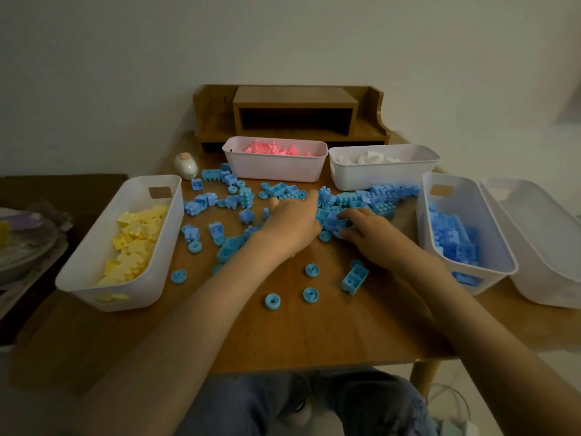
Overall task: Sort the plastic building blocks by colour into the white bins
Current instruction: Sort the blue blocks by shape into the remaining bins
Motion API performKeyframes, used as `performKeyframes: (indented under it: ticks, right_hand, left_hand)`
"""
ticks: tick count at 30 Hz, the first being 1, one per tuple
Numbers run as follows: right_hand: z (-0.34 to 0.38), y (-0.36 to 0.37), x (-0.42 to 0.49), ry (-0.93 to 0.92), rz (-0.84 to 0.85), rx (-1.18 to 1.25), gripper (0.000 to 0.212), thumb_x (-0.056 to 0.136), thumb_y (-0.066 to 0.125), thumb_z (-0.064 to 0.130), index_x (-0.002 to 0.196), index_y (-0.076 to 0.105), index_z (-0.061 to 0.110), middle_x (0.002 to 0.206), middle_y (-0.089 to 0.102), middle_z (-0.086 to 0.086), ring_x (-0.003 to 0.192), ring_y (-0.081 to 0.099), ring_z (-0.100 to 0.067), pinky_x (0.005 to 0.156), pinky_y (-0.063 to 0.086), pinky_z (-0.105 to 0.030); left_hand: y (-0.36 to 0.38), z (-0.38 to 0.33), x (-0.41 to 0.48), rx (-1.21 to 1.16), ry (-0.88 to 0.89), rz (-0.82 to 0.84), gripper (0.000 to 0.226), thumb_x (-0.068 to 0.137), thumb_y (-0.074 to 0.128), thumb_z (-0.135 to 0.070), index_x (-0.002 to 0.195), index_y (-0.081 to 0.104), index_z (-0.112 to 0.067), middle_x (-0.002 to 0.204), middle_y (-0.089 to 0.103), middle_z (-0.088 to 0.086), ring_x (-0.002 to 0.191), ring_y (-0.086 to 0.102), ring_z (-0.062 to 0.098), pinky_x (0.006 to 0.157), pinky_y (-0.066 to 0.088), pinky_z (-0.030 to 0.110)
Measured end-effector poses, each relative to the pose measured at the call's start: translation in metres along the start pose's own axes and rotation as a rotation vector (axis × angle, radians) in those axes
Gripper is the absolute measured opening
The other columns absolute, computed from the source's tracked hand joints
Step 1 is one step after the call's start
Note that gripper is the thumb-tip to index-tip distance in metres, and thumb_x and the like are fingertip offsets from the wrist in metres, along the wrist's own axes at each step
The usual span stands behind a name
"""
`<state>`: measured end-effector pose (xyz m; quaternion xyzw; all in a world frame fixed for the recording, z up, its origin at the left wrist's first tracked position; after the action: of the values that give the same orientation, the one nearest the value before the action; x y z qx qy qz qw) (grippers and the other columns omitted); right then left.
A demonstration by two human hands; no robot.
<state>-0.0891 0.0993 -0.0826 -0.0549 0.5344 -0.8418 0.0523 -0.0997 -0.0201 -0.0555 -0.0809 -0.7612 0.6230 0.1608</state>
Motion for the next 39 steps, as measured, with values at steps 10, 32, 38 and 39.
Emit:
performKeyframes:
  ticks: [10,32,38,39]
  right_hand:
    - [0.005,-0.024,-0.02,-0.103,-0.223,0.12,0.028,0.096,0.047,0.017,0.123,0.052,0.016,0.112,0.045,0.0,0.092,0.042,-0.006,0.077,0.033,-0.017]
    - [0.003,-0.026,-0.048,0.397,-0.047,1.698,0.028,0.099,0.041,0.03,0.098,0.056,0.007,0.067,0.052,-0.003,0.049,0.039,-0.007,0.041,0.031,-0.016]
    - [0.012,-0.014,-0.052,0.49,0.084,1.786,0.035,0.099,0.036,0.035,0.09,0.057,0.008,0.066,0.051,-0.002,0.044,0.039,-0.005,0.035,0.028,-0.014]
    - [0.011,-0.017,-0.053,0.488,0.058,1.748,0.033,0.099,0.037,0.034,0.093,0.056,0.008,0.067,0.052,-0.002,0.045,0.04,-0.006,0.035,0.029,-0.014]
  left_hand:
    - [0.015,-0.024,0.012,0.131,0.103,0.125,0.031,0.098,0.04,-0.028,0.126,0.052,-0.03,0.128,0.045,0.008,0.123,0.038,0.027,0.099,0.024,0.044]
    - [-0.013,-0.016,-0.015,-0.963,-0.075,0.056,0.015,0.097,0.047,-0.021,0.1,0.062,-0.02,0.091,0.06,-0.003,0.086,0.053,0.01,0.067,0.039,0.02]
    - [-0.002,-0.012,-0.026,-1.695,-0.389,0.167,0.013,0.097,0.049,-0.018,0.095,0.062,-0.015,0.073,0.061,0.003,0.054,0.041,0.007,0.053,0.031,0.018]
    - [-0.002,-0.013,-0.028,-1.723,-0.418,0.198,0.014,0.097,0.048,-0.018,0.097,0.061,-0.014,0.071,0.063,0.003,0.053,0.042,0.006,0.051,0.032,0.018]
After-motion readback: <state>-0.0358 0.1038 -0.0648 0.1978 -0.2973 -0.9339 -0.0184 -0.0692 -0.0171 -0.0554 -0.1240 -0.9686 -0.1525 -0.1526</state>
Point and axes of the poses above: each hand's wrist, its own x-axis towards the middle knuckle, its own y-axis out of the palm, z = x × y, the point moved 8 cm from there along x, towards the middle knuckle
